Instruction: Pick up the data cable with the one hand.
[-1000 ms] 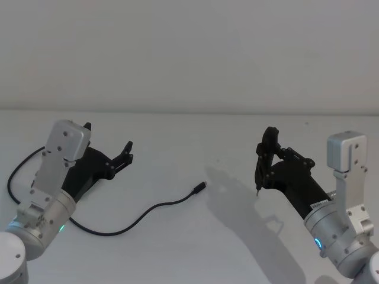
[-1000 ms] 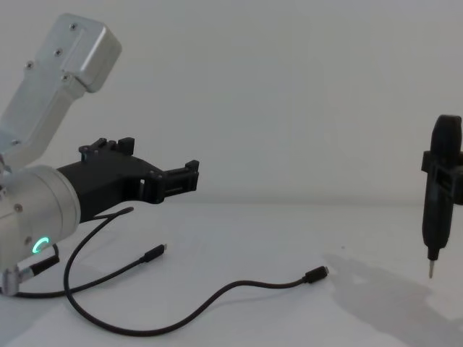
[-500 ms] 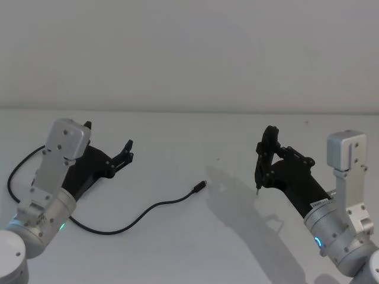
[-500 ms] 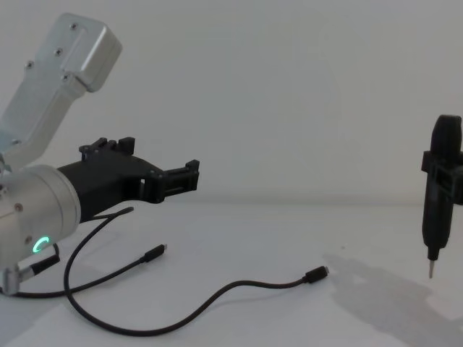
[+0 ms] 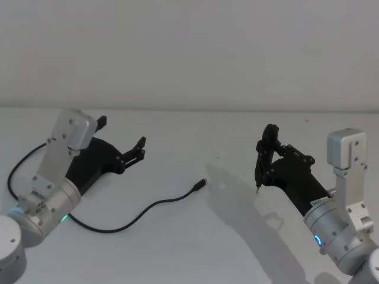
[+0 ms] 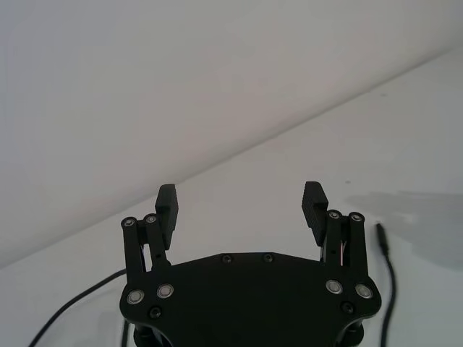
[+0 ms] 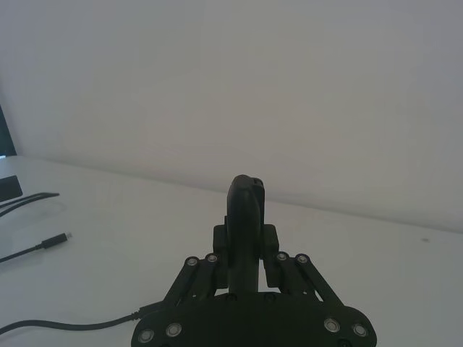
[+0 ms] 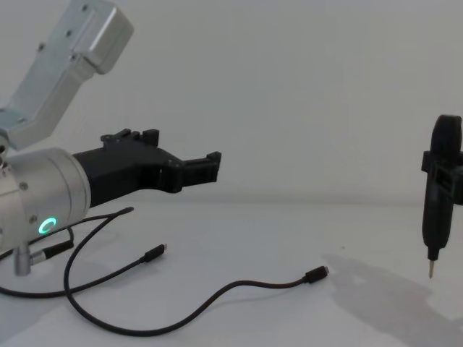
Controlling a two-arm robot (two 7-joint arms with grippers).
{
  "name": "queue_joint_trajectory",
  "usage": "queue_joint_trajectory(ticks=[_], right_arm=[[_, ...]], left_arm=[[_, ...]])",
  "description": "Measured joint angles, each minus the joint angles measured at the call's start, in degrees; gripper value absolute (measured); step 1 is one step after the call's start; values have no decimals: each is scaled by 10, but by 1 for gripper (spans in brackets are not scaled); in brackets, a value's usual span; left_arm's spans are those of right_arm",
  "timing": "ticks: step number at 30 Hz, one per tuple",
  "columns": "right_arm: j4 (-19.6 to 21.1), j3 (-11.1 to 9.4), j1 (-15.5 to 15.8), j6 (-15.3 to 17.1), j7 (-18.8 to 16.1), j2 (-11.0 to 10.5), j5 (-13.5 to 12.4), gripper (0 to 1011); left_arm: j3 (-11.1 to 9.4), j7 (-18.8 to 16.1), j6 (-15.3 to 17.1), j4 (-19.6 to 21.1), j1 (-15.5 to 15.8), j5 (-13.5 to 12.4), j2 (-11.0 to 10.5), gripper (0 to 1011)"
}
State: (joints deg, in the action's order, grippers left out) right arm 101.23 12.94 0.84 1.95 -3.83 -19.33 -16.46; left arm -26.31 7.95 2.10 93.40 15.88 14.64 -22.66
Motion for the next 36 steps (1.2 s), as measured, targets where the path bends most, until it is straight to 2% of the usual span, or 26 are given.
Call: queue_joint_trajectory(ticks=[9, 23, 29, 30, 36], right_arm=[[-3, 0, -3, -2, -3, 2, 0, 274], [-28, 12, -42, -31, -45, 12, -7, 275], [-47, 20, -66, -36, -65, 19, -11, 275], [-52, 21, -71, -36, -70, 21, -11, 274], [-79, 25, -89, -36, -85, 27, -15, 275]], left_arm=[[0, 59, 32, 11, 10, 38, -10, 1001], [2, 163, 135, 42, 20, 126, -46, 1001], [1, 191, 175, 53, 21, 155, -60, 1001], [0, 201, 192, 57, 21, 167, -66, 1001], [-5, 215, 217, 63, 22, 179, -79, 1001]])
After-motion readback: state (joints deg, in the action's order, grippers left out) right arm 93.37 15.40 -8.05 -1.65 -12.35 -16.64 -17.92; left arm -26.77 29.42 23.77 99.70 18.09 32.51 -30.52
